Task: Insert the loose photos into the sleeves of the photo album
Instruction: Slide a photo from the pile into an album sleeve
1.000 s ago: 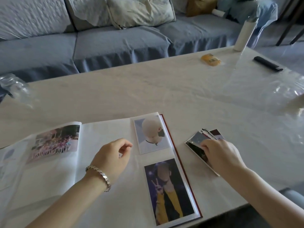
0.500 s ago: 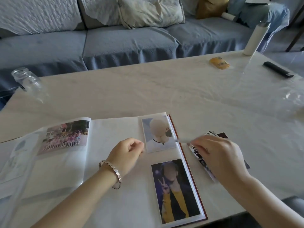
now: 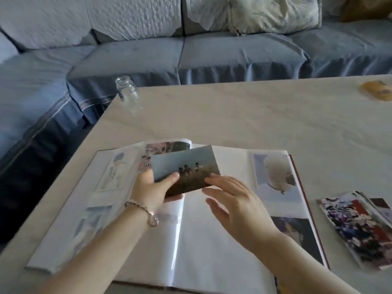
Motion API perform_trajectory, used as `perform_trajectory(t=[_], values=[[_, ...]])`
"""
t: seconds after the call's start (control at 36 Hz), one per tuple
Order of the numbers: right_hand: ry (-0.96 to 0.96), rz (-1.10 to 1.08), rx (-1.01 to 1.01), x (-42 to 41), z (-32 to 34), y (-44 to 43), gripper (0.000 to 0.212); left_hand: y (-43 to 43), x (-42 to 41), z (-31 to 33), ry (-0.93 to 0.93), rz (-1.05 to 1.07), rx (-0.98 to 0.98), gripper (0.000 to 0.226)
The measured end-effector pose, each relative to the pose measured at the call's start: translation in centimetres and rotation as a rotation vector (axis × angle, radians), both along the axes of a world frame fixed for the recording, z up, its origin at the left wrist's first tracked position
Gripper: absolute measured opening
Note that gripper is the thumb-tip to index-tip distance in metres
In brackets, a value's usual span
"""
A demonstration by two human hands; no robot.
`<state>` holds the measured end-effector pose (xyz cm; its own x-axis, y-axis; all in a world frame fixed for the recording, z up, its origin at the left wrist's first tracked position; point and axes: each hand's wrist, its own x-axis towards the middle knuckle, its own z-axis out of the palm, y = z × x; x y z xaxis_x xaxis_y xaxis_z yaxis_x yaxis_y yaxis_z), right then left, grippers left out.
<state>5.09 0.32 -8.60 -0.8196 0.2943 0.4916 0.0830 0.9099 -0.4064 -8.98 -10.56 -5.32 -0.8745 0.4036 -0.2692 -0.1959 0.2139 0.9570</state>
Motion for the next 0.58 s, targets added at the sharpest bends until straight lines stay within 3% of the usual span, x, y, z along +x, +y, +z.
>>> perform_trajectory(t=[0.11,0.28,0.39,0.58], values=[[-0.140,0.017,-0.092,-2.2,-1.1,-1.9,0.033,-4.3,-3.5,-0.5,0.127,0.206,-0.053,0.005],[-0.272,0.169,-0.210,-5.7,-3.5,-4.8,0.079,-10.4,-7.6,-1.1,0.191,0.396,-0.165,0.009],[-0.254,0.070,-0.163,-6.5,-4.1,-5.7,0.064,-12.7,-9.0,-1.5,0.224,0.446,-0.187,0.006],[-0.185,0.010,-0.041,-6.5,-4.9,-5.7,0.055,-12.9,-9.2,-2.6,0.228,0.440,-0.201,0.012]])
